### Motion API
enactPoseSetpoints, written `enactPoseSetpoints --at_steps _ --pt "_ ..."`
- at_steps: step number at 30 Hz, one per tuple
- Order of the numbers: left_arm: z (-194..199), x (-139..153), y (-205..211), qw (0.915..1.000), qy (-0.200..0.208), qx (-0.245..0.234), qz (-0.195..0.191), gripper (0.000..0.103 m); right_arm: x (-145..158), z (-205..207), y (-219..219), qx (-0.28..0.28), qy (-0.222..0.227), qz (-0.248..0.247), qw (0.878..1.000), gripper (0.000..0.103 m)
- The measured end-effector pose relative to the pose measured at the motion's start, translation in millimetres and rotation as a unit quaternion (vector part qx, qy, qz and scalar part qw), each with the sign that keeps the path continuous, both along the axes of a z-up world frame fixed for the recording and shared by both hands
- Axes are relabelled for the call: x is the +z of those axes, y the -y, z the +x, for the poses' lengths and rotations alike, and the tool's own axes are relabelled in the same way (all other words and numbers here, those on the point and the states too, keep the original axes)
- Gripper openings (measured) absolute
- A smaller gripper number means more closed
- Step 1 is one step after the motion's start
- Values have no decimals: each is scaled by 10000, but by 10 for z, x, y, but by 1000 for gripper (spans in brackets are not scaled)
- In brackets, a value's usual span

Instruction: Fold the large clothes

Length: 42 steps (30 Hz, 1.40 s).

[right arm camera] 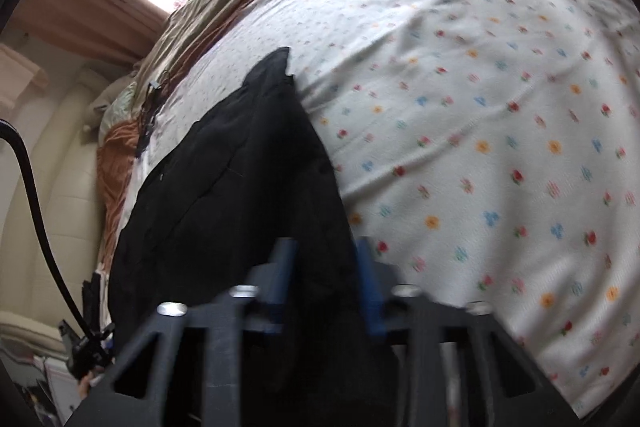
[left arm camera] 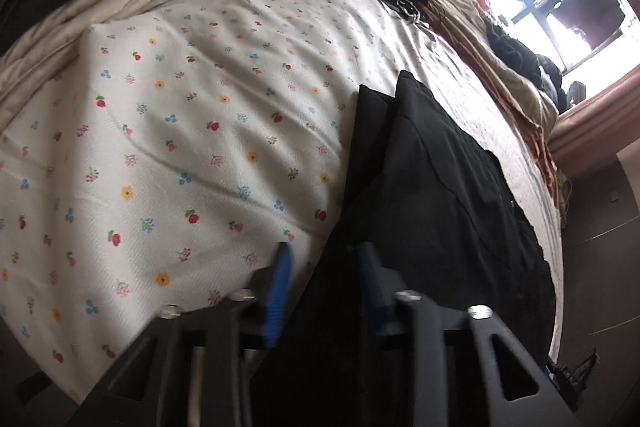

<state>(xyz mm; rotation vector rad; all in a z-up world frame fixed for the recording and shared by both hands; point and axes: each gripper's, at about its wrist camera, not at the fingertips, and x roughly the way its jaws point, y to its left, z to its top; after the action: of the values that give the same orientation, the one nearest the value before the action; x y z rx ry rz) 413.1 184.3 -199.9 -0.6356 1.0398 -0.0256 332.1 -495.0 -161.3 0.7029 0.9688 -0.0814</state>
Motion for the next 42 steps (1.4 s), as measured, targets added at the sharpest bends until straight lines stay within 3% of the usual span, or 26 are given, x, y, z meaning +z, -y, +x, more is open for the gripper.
enactPoseSetpoints --at_steps 3,7,11,17,18,20,22,23,25,26,27,32,37,42 --pt "-11 60 24 9998 109 -6 193 3 84 144 -108 236 220 -82 9994 4" --pt "-104 63 -119 9976 -42 416 553 0 183 324 -255 396 397 -289 9980 4" --pt "-180 -8 -309 9982 -91 588 102 0 161 397 -267 260 373 -339 9984 4" --pt "-259 172 -257 9992 156 315 -194 0 143 214 -29 -232 298 -419 9984 4" --pt "-265 191 -232 9991 186 250 -281 3 131 178 22 -306 279 -360 9985 4" --pt "-274 200 -201 9988 201 198 -406 24 94 109 133 -397 245 -58 9989 4" --pt "-332 193 -200 9976 265 256 -585 76 113 61 147 -433 121 -115 9989 6" --pt "-361 196 -218 9970 328 311 -635 81 137 38 139 -429 91 -183 9989 9" --pt "-453 219 -243 9956 481 404 -700 81 177 12 103 -382 57 -238 9990 24" --pt "-464 219 -256 9956 468 396 -703 81 193 0 86 -371 45 -239 9990 44" --pt "-477 207 -257 9958 446 387 -699 81 212 -20 71 -383 53 -250 9989 50" --pt "-591 151 -291 9960 395 337 -723 81 362 -97 -73 -319 154 -236 9991 50" --pt "-744 65 -264 9933 308 210 -1095 79 642 -52 -491 131 313 -549 9979 50" --pt "-854 10 -226 9916 248 123 -1264 78 803 62 -973 484 368 -525 9968 50"
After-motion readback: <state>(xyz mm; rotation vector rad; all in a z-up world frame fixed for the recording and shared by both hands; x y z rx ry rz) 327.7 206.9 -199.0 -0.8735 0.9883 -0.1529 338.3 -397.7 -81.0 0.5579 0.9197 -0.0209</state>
